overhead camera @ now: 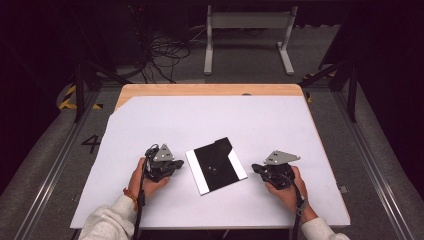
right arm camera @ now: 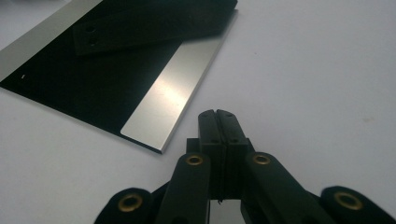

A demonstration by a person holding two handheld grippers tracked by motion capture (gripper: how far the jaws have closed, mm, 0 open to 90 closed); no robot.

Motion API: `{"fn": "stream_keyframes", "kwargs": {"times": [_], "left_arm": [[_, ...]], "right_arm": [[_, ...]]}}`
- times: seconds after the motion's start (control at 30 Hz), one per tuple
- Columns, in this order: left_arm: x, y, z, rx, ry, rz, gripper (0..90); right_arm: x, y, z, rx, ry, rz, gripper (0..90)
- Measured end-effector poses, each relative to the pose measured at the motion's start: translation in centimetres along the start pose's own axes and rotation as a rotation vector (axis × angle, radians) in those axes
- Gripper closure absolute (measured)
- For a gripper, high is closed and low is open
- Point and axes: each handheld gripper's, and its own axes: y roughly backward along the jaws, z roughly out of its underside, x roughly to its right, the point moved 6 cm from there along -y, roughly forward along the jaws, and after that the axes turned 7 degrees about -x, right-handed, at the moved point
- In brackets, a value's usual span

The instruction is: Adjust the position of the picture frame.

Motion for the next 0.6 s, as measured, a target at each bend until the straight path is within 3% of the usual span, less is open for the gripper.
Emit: {"fn": "stream_keyframes", "kwargs": {"times": [0.1, 0.33, 0.53, 0.6], "left_arm": [[0.1, -0.2, -0.4, 0.014, -0.003, 0.009, 89.8], [0.0, -0.7, -0.2, -0.002, 0.002, 0.014, 89.8], [-0.1, -1.3, -0.9, 0.001, -0.032, -0.011, 89.7], [-0.1, -1.6, -1.2, 0.003, -0.032, 0.004, 89.7]], "right_arm": [[-0.4, -0.7, -0.1, -0.014, 0.001, -0.012, 90.0], [-1.3, -1.4, 0.0, -0.036, 0.011, -0.037, 90.0], [-1.4, -1.4, 0.0, -0.029, -0.013, -0.064, 90.0], [-1.5, -1.4, 0.1, -0.030, -0.017, -0.064, 90.0]]}}
